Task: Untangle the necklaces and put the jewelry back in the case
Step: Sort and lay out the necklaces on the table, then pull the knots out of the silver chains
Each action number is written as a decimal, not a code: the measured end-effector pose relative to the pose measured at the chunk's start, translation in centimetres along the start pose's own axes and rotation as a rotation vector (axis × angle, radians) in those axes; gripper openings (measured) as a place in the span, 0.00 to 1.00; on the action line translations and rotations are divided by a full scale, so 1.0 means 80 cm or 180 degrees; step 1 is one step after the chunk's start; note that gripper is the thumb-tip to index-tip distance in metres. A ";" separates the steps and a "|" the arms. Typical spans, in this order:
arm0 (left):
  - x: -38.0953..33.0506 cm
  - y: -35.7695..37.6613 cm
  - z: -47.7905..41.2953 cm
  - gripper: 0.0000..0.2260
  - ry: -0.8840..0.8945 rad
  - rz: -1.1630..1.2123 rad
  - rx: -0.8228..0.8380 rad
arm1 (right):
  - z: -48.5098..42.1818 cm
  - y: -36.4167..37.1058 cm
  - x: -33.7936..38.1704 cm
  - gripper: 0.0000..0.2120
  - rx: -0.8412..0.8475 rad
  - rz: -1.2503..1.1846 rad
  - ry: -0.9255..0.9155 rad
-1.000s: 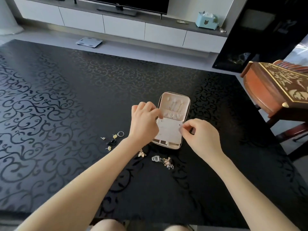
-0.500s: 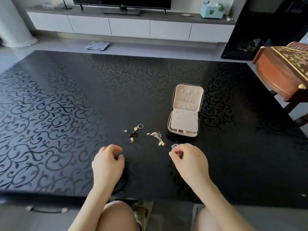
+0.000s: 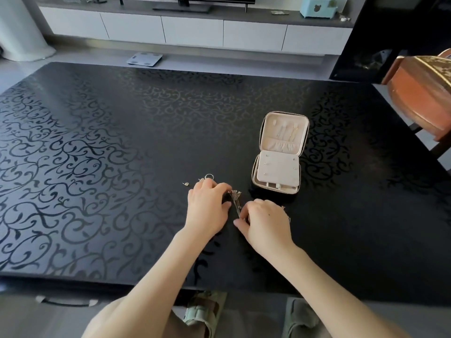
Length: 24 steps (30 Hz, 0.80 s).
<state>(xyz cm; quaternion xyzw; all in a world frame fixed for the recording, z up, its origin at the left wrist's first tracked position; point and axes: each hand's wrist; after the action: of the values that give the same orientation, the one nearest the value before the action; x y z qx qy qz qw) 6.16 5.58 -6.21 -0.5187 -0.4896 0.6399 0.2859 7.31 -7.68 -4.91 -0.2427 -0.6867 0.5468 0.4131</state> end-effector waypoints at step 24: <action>0.011 -0.027 0.049 0.03 0.0070 0.2097 0.1063 | 0.061 -0.022 -0.042 0.04 -0.0156 -0.0794 -0.0167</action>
<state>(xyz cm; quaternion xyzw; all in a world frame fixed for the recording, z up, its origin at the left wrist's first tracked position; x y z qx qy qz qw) 1.90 5.81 -4.58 -0.6016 -0.1820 0.7631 0.1506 5.27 -13.48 -4.56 -0.1511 -0.7352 0.4804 0.4537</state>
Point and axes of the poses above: each hand's wrist, its own z-axis away from the middle knuckle, its own y-axis out of the palm, x = y × z, and after that the axes turned 4 degrees about -y, right-handed
